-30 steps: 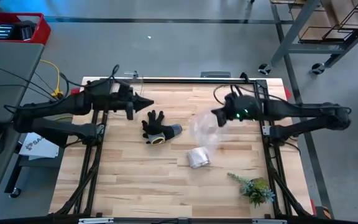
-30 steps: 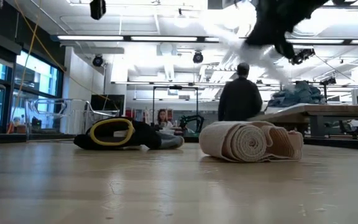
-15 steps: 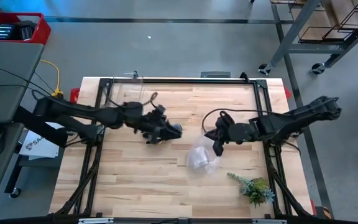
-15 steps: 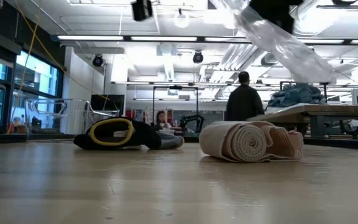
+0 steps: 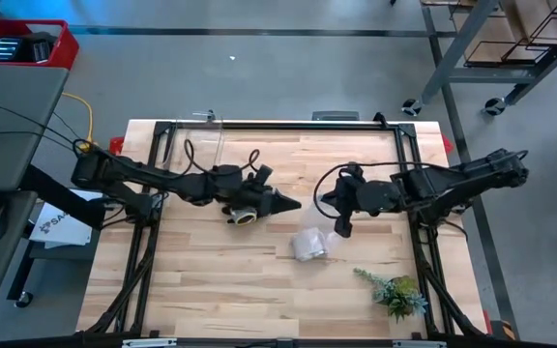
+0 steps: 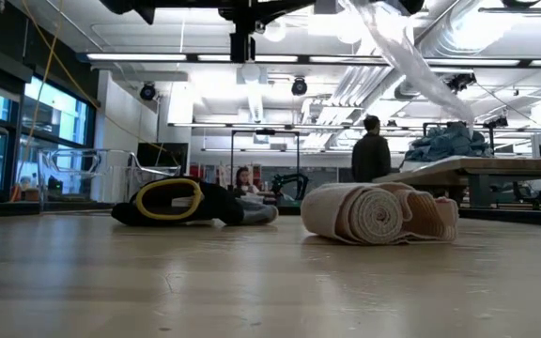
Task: Roll bandage
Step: Put the white-brown bandage into the transparent zip bag
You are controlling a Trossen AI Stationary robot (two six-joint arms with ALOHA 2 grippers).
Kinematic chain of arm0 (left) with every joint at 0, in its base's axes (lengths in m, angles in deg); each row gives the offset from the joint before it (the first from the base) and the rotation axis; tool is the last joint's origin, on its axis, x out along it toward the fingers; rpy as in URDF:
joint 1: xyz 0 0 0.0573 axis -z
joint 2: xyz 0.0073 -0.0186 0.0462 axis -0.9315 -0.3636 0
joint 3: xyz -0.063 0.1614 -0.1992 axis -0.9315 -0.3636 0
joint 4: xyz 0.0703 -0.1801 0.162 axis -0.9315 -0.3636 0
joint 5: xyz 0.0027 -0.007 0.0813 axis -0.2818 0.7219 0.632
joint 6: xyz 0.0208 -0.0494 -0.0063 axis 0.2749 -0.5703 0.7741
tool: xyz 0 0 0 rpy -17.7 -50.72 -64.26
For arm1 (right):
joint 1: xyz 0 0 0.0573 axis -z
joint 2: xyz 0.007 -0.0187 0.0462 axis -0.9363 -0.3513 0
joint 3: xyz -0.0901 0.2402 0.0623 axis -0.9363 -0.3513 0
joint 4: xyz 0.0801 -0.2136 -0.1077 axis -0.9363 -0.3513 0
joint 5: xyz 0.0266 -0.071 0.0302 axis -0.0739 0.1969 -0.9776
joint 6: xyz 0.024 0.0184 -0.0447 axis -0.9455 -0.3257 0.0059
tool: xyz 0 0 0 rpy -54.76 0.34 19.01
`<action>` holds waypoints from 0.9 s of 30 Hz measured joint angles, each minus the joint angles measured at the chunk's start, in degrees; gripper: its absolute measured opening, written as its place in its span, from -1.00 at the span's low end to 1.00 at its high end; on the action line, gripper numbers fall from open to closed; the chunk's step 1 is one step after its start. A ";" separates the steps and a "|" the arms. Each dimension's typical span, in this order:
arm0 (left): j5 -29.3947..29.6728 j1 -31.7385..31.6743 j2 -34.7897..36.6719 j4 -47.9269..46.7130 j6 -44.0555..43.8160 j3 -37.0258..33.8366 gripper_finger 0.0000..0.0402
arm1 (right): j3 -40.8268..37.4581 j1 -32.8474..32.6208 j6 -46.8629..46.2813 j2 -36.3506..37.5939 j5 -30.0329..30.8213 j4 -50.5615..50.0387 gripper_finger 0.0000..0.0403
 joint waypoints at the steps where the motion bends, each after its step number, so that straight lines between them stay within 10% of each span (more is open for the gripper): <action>1: 0.05 -0.08 0.11 -0.26 0.26 0.00 -0.03 | 0.00 0.24 0.35 0.00 -0.09 -0.04 -1.00; 18: 16.86 4.45 -0.18 -35.61 20.86 15.70 -0.10 | 0.00 6.78 -0.22 -0.51 -5.59 -0.80 -1.00; 27: 18.31 4.98 -0.48 -37.84 19.49 16.10 -0.10 | 0.00 8.89 -0.30 -0.96 -6.98 -0.68 -1.00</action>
